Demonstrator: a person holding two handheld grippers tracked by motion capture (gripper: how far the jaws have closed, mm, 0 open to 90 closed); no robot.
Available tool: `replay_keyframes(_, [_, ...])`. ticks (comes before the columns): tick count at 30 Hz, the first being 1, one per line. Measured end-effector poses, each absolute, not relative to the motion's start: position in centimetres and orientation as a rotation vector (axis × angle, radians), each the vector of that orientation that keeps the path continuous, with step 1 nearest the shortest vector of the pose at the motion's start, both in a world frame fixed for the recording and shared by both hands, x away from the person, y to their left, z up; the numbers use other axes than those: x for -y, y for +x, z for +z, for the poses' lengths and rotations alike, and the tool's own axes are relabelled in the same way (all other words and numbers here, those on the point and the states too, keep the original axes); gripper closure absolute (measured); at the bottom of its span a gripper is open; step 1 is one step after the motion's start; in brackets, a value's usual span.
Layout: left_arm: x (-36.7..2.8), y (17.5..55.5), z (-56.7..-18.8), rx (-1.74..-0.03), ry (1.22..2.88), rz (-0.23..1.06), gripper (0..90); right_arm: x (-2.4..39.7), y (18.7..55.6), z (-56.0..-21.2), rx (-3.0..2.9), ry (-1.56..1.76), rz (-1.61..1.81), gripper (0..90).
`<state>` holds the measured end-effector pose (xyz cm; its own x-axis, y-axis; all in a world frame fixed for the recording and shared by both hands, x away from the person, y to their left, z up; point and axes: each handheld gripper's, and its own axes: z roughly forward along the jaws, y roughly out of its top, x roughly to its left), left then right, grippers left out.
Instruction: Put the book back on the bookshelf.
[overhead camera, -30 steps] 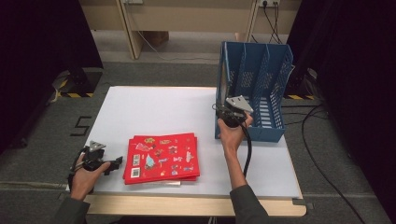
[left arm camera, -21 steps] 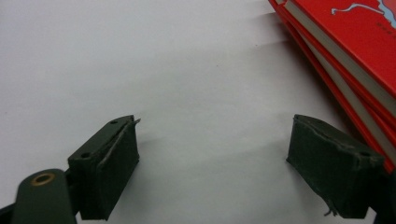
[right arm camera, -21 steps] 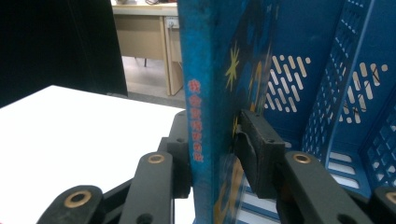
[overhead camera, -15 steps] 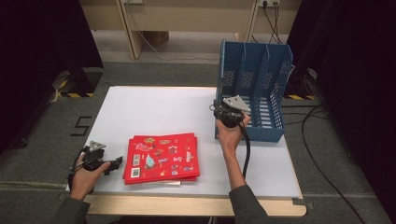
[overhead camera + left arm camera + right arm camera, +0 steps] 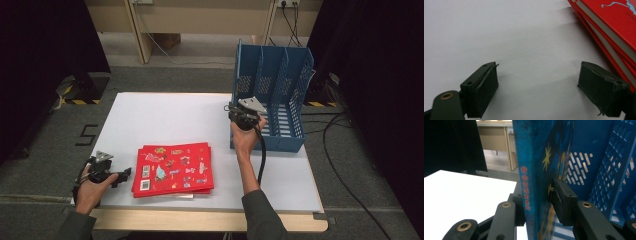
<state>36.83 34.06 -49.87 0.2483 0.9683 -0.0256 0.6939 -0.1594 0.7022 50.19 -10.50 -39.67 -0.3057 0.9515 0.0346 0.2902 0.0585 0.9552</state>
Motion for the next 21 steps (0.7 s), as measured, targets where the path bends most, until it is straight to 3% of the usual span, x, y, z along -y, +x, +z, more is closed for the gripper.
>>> replay_keyframes(7, [-34.1,36.8,-49.9,-1.508,1.924,0.590,14.8,10.7,49.3,-39.5,-1.703,1.204,1.283,58.4])
replay_keyframes(15, [-34.1,36.8,-49.9,-1.505,1.924,0.590,14.9,11.6,47.1,-39.6,-1.735,1.194,1.316,43.6])
replay_keyframes(21, [-34.2,36.8,-49.9,-1.503,1.922,0.585,15.2,11.6,45.0,-39.4,-1.765,1.195,1.334,39.1])
